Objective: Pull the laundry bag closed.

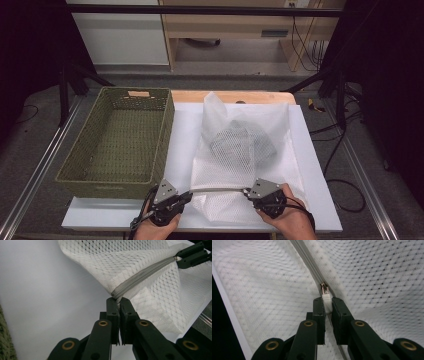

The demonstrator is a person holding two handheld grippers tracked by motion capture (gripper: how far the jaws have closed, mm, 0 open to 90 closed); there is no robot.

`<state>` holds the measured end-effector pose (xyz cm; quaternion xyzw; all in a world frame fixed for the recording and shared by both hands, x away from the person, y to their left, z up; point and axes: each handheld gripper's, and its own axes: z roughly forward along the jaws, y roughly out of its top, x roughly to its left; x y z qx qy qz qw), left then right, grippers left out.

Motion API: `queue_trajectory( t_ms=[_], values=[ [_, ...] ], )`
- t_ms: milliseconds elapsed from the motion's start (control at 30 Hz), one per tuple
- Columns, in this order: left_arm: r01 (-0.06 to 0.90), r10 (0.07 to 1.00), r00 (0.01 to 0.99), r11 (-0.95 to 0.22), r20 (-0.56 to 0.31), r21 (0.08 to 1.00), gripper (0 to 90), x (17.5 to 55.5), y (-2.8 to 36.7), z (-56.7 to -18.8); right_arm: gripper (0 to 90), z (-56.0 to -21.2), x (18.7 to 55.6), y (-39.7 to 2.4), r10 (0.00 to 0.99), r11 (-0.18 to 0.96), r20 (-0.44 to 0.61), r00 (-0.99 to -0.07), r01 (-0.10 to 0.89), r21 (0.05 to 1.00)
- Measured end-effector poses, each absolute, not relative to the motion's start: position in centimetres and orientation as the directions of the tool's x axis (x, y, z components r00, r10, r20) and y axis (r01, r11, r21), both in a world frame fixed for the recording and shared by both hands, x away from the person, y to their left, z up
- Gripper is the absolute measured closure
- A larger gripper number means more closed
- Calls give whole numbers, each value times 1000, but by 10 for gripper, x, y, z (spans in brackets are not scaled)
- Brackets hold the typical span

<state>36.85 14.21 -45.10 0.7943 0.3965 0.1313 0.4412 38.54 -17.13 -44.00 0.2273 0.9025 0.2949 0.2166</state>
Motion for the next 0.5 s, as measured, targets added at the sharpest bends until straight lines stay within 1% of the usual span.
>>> queue_trajectory(
  t_ms=[500],
  values=[
    [513,745,652,-296,-140,806,873,368,142,-451,818,-439,386,-190,568,707,-252,-783,308,636]
  ],
)
